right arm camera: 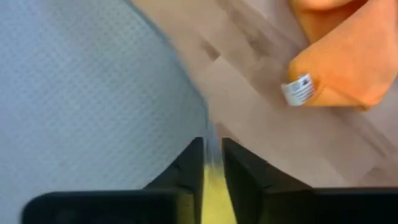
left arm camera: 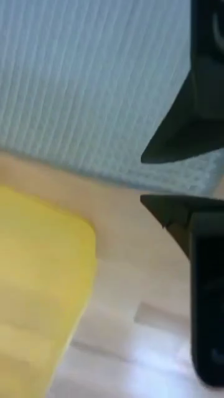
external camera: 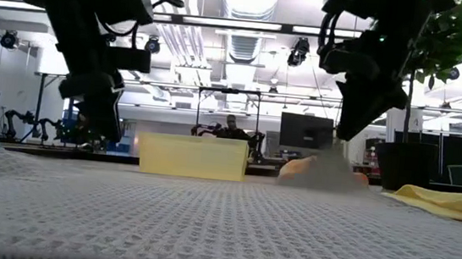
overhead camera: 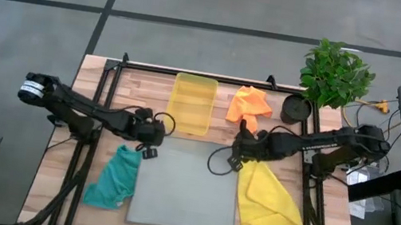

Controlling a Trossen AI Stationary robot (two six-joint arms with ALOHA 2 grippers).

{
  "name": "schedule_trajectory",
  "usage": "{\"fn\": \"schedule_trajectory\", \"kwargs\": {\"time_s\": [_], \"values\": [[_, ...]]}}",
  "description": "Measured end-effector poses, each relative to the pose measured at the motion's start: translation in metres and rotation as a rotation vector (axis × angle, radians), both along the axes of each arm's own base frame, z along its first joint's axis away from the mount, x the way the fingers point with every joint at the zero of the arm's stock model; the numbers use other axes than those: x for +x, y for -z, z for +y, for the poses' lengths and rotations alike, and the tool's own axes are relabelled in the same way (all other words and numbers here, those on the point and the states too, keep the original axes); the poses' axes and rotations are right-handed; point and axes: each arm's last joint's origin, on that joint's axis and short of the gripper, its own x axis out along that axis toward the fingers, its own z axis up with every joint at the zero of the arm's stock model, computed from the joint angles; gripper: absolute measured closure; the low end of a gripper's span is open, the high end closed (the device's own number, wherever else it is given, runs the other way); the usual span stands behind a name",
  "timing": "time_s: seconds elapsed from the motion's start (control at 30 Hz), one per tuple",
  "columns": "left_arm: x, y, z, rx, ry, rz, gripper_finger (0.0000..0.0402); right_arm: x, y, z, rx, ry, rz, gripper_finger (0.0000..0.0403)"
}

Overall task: Fold microfiber towels
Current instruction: Fold the gray microfiber cloth

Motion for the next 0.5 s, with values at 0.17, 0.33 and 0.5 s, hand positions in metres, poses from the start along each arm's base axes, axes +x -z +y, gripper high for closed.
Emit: {"fn": "schedule_trajectory", "kwargs": {"time_s": [0.17, 0.33, 0.5], "values": [[-0.011, -0.003, 0.016, 0.014, -0.058, 0.117, 0.0249, -0.001, -0.011, -0.007, -0.066, -0.022, -0.023, 0.0290], [-0.028, -0.017, 0.017, -0.139, 0.017, 0.181, 0.0240, -0.010, -0.032, 0.003, -0.083, -0.138, -0.091, 0.0259], [-0.043, -0.038, 0.000, -0.441, 0.139, 0.033, 0.0240, -0.026, -0.046, 0.043, -0.030, -0.322, -0.172, 0.0253]]}}
